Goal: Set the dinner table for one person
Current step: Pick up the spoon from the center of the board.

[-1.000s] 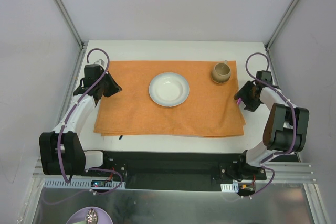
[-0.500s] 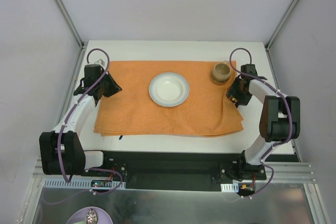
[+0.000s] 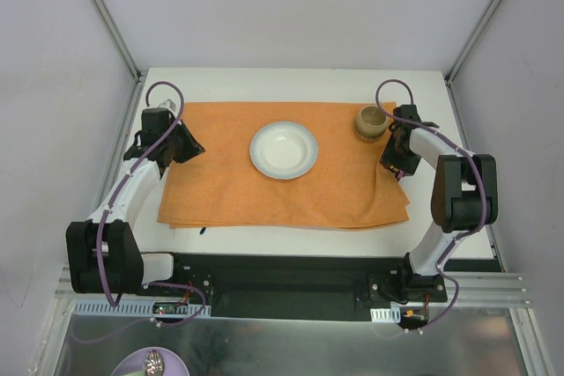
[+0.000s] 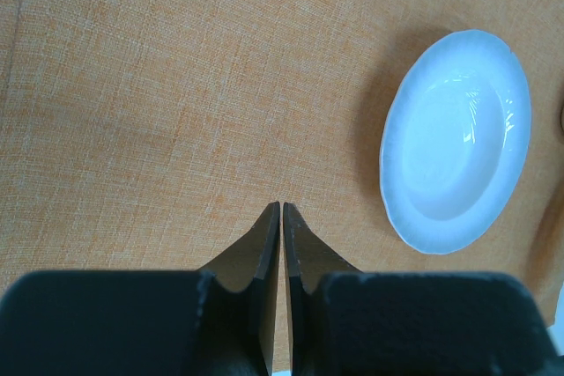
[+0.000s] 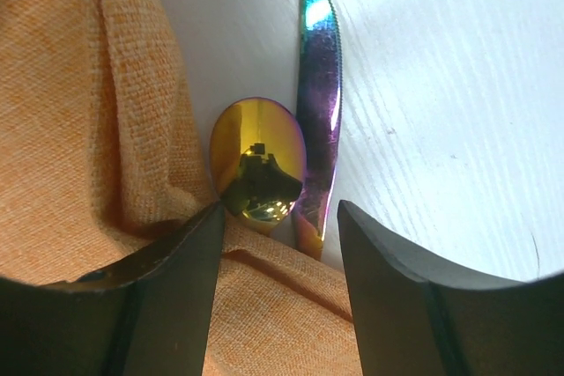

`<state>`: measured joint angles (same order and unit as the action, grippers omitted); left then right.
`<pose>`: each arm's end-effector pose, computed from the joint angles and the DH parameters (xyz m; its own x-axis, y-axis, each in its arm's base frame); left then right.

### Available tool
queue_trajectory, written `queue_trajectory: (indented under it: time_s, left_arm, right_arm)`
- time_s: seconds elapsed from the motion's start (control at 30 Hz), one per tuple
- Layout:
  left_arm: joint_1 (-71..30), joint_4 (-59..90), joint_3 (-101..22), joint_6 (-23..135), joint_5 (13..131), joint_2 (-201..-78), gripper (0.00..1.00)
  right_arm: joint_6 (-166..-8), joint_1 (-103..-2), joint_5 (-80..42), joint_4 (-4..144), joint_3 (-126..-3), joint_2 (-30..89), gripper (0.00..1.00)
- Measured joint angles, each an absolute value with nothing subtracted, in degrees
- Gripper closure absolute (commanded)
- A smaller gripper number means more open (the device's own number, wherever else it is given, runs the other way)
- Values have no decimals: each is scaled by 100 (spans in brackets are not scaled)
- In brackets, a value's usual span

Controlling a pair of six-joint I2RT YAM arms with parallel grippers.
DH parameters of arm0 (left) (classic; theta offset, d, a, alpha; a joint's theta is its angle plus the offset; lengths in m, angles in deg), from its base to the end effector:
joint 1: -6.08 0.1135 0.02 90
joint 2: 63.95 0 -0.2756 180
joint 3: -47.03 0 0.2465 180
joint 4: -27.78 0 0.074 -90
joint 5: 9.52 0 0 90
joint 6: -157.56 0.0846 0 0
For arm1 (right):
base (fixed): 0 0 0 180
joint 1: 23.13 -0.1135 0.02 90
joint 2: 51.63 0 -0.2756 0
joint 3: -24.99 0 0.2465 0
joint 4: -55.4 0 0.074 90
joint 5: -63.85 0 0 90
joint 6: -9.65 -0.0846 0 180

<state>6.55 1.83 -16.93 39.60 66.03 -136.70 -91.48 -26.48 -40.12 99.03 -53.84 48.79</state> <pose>0.3102 -0.0186 0.2502 -0.5957 -0.4589 -0.6592 -0.0931 0.8546 -0.5109 0.3650 0.0009 0.1521 -0.8808 0.1361 -0.4536 0.2184 0.9666 -0.1342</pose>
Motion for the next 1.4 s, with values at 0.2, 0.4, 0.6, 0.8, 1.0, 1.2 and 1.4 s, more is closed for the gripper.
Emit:
queue_trajectory:
  time_s: [0.2,0.4,0.6,0.8,1.0,1.2,1.4]
  left_arm:
    - [655,183,-1693,3960,6603,-13670,96]
    - [655,183,-1691,3960,6603,-13670,96]
    - [655,183,-1686,3960,6605,-13670,96]
    - [655,183,-1682,3960,6605,-13670,96]
    - [655,183,-1677,3960,6605,-13670,96]
    - [655,183,-1677,3960,6605,-13670,96]
    - [655,183,-1677,3960,6605,-13670,96]
  right_arm:
    - [-9142,-2651,-4130,10040,-5483,5111,43]
    - [-9118,-2648,-4128,10099,-5574,5223,43]
    - [-9083,-2648,-4132,10125,-5574,5229,73]
    - [-9030,-2651,-4132,10191,-5605,5244,93]
    - [-9028,-2648,-4154,10195,-5605,5244,99]
    - [-9048,-2646,-4277,10191,-5572,5223,99]
    - [-9065,-2530,-4482,10263,-5498,5172,99]
